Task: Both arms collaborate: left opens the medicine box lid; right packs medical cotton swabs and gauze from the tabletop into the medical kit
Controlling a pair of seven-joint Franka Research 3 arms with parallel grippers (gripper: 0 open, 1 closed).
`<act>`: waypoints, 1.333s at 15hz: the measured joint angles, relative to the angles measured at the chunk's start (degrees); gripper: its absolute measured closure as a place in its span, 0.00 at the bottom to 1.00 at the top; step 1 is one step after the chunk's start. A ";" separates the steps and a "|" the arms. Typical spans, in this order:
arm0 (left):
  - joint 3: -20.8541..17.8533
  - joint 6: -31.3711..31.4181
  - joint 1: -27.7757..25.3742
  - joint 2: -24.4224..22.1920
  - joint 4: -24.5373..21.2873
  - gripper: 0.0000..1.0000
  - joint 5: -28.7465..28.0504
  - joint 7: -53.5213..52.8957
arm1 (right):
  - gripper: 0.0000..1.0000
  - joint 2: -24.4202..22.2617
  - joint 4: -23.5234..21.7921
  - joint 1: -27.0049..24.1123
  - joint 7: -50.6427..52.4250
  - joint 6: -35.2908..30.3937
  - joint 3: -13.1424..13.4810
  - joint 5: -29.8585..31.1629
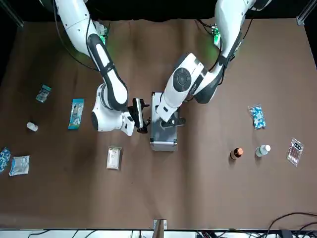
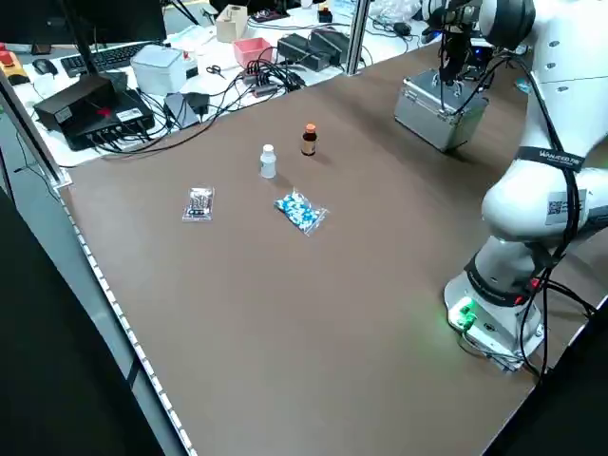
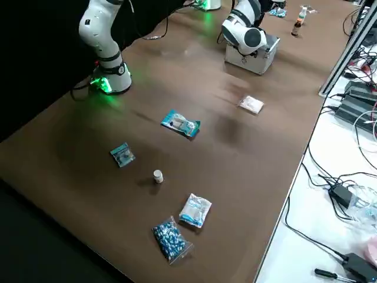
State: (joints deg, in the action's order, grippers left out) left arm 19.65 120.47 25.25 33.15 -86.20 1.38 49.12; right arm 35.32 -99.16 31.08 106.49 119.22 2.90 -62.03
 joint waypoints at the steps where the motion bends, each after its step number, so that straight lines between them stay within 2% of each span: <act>1: 0.00 0.00 0.00 0.00 0.01 0.91 0.00 0.02 | 0.14 0.05 0.00 0.01 0.52 0.13 0.01 -0.04; 9: -0.03 -0.69 -0.22 -0.48 0.26 0.91 0.00 0.20 | 0.16 0.11 0.01 -0.04 3.77 0.23 0.24 -0.47; 20: -0.26 -7.68 -2.87 -4.61 0.23 0.91 -0.05 0.16 | 0.16 0.64 0.05 -0.02 9.91 2.59 0.43 -5.05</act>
State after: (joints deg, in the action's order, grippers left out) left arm 19.39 112.80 22.38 28.54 -85.96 1.33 49.27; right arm 35.96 -99.11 31.06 116.39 121.81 3.33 -67.08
